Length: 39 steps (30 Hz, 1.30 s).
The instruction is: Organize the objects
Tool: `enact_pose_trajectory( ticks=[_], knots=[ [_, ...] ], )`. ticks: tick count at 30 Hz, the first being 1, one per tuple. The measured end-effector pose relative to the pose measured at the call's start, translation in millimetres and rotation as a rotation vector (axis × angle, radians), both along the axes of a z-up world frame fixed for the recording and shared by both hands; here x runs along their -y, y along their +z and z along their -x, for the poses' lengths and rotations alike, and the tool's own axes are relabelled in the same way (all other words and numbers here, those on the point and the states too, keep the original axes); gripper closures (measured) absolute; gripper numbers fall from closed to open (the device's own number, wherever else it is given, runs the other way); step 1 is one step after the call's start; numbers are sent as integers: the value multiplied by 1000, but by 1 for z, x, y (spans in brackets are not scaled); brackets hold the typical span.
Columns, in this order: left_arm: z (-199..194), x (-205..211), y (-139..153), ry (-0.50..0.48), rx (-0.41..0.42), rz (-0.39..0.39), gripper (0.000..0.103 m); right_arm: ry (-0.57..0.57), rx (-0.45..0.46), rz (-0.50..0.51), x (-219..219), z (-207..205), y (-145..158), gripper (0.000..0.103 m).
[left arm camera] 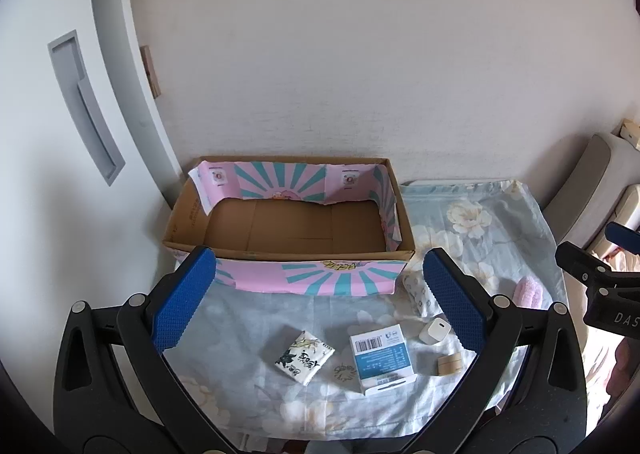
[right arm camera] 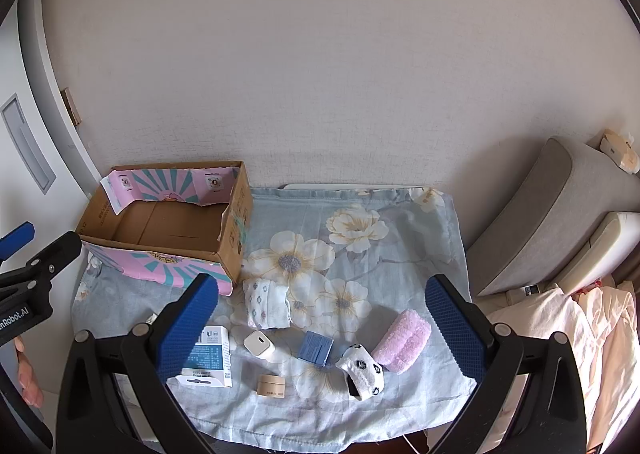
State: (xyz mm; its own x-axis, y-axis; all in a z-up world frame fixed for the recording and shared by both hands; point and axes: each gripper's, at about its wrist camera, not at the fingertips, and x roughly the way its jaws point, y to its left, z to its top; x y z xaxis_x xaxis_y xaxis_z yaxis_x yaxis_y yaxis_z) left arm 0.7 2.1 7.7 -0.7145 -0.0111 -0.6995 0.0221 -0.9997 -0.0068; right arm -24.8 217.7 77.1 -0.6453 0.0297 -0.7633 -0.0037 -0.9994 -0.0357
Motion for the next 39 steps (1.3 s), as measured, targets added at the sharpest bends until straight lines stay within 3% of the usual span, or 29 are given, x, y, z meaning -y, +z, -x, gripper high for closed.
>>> enact_pose_trajectory(
  ticks=[30,36,39],
  knots=[
    [-5,3,1,-4,22,-13,0,-10,-10,-3,1,-7,6,0],
    [-3,14,12,-48,-6,-35,0,-14,-38,-9,-8,-5,18,0],
    [-1,19,10,-81,-6,-10,0,-21,-49,-7,-17,-3,22,0]
  ],
)
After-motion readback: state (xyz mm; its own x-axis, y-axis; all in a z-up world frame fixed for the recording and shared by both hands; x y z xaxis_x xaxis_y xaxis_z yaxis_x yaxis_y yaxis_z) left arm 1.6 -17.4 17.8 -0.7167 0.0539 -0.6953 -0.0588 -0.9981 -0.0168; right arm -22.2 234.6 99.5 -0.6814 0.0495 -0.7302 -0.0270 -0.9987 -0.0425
